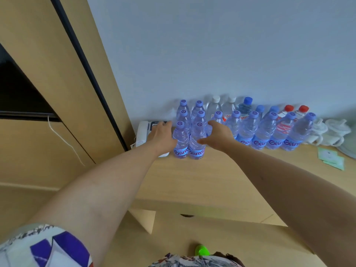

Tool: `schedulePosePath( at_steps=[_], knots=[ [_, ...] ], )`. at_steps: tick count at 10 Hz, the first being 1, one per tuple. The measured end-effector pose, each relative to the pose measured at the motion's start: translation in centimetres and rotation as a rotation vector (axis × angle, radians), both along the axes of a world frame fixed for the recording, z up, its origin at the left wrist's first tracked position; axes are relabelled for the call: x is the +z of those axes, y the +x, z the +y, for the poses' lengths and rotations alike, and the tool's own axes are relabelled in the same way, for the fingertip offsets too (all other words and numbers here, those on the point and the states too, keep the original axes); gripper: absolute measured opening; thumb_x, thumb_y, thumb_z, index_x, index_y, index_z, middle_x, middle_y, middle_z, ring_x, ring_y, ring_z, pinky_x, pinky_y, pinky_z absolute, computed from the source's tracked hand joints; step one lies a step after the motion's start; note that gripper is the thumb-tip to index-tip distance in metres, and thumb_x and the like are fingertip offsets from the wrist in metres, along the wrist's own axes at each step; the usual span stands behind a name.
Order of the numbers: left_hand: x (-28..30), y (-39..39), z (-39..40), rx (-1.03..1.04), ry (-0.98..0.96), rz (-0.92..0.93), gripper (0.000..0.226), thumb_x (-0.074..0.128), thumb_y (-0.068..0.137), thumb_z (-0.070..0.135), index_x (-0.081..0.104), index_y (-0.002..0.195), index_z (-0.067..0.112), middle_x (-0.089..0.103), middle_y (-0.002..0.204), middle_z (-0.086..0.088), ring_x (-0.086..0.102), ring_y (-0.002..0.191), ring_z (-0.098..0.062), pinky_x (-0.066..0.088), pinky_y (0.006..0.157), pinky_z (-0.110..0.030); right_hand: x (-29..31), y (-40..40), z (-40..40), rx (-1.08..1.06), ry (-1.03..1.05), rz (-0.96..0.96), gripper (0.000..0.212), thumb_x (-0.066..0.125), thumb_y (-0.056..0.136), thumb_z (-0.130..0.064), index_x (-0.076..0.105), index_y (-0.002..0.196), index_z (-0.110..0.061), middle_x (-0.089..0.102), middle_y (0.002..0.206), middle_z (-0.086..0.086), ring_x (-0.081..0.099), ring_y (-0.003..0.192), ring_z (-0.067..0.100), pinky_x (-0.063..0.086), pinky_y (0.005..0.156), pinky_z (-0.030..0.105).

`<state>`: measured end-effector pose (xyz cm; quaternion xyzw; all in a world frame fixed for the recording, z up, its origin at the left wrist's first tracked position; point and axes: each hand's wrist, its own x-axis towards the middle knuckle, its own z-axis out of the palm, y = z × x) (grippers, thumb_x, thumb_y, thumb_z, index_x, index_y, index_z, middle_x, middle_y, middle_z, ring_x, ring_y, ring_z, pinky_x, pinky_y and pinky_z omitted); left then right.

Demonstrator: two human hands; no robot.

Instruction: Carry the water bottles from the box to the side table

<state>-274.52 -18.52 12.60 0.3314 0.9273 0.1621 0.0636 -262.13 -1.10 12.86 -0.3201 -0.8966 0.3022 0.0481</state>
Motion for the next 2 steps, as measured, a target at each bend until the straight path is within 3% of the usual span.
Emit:
schedulePosePath(
  at_steps=[1, 2],
  knots=[
    [1.0, 0.8, -1.0, -0.051, 0.037, 0.042, 0.046, 0.066, 0.084, 0.031, 0.051, 0.123, 0.012, 0.051, 0.124, -0.016, 0.049, 0.118, -0.037, 0.047, 0.09, -0.041, 0.7, 2.3, -1.8, -0.045, 0.035, 0.026, 0.077, 0.084, 0.075, -0.04, 0.048, 0.139, -0.014, 0.061, 0.128, 0.011, 0.055, 0.12, 0.031, 0.04, 0.081, 0.032],
    [2.2, 1.9, -1.9, -0.081, 0.04, 0.046, 0.062, 0.065, 0.088, 0.032, 0.042, 0.143, 0.014, 0.045, 0.138, -0.017, 0.043, 0.129, -0.037, 0.042, 0.099, -0.041, 0.8, 4.7, -4.3, -0.096, 0.033, 0.045, 0.078, 0.083, 0.076, -0.039, 0.047, 0.141, -0.015, 0.06, 0.13, 0.012, 0.055, 0.12, 0.032, 0.043, 0.082, 0.034]
  ],
)
